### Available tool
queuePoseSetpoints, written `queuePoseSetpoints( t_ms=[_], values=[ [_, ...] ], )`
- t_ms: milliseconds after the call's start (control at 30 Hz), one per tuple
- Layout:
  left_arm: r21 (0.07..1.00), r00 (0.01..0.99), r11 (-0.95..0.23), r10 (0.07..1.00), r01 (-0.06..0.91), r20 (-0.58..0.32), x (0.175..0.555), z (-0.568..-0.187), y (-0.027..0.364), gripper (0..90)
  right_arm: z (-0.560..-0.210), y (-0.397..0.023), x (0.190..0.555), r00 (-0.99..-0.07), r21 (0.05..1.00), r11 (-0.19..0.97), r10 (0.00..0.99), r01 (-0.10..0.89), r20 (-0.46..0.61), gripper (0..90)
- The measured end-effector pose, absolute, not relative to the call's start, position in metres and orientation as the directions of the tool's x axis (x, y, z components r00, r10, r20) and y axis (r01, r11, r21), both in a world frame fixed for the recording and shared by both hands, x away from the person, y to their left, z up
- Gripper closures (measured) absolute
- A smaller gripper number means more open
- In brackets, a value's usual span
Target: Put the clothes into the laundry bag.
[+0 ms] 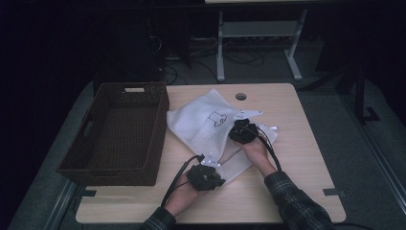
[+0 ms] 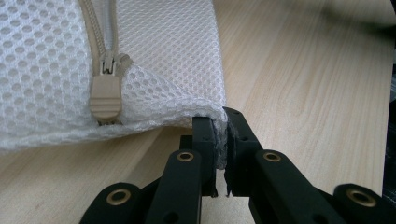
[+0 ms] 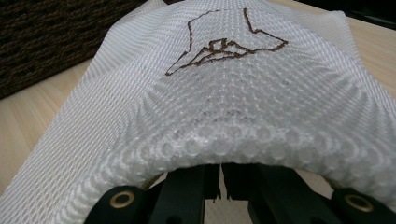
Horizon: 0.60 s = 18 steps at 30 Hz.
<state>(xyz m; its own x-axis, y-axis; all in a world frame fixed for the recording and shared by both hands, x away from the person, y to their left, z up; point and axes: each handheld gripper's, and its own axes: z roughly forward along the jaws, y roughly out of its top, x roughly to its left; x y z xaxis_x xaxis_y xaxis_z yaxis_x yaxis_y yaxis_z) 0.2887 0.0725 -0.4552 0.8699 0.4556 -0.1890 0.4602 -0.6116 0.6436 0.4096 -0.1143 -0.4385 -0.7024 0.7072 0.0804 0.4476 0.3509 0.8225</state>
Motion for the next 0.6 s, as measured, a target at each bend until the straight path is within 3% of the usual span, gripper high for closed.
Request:
queuePoseSetpoints(
  t_ms=[200,467,600],
  values=[
    [0.646,0.870,-0.608,0.455,0.461,-0.192,0.289,-0.456,0.073,84.3,-0.440,-0.112,0.409,-0.713,0.817,0.364,0.697,0.447,0.079,83.1],
    [0.645,0.871,-0.612,0.452,0.458,-0.189,0.289,-0.456,0.073,83.9,-0.436,-0.133,0.399,-0.729,0.813,0.368,0.677,0.451,0.099,65.0],
    [0.646,0.870,-0.609,0.453,0.460,-0.192,0.289,-0.456,0.073,83.9,-0.431,-0.149,0.392,-0.729,0.809,0.372,0.677,0.456,0.099,60.6]
  ],
)
